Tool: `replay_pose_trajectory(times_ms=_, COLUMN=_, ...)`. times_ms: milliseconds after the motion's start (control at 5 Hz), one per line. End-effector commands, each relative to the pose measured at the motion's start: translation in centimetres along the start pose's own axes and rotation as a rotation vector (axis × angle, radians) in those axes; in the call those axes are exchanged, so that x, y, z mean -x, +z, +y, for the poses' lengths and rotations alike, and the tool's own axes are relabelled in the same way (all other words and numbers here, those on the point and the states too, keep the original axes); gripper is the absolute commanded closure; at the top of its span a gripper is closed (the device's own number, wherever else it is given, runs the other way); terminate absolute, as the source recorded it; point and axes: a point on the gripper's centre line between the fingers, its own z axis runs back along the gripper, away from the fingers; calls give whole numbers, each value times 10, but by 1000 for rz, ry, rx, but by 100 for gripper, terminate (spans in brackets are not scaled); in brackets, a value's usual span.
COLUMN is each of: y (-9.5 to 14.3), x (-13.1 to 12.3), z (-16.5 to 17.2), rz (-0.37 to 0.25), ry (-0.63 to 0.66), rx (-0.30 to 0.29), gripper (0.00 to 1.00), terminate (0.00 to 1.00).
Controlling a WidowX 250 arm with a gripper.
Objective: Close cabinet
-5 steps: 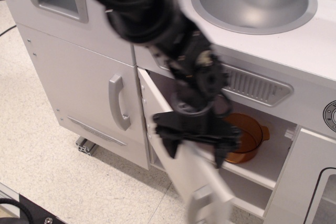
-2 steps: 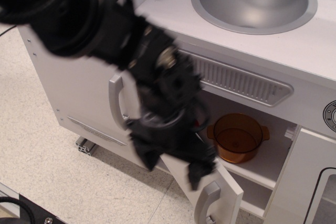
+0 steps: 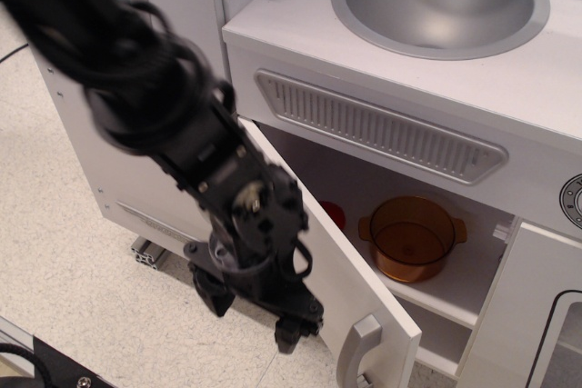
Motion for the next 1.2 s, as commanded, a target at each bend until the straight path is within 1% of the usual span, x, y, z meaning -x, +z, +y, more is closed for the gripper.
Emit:
replay_pose_trajectory(times_ms=0, y=-14, x=-39, z=-18, rz=-65, ry=55, rx=10, gripper=0, terminate=0)
replay_pose_trajectory(times_ms=200, y=-22, x=-57, z=-34, rz=-67, ry=88, rx=29, gripper=0, terminate=0)
replay_pose_trajectory(times_ms=600, y=-33, x=-93, z=-53, rz=-109, ry=142, rx=35, gripper=0, terminate=0)
replay_pose_trajectory(times_ms=800, y=-35, x=-109, z=-55, rz=-121, ry=187, rx=40, gripper=0, terminate=0)
replay_pose_trajectory(times_ms=1000, y=-36, x=-117, z=-56, rz=-137, ry=199, rx=45, gripper=0, terminate=0)
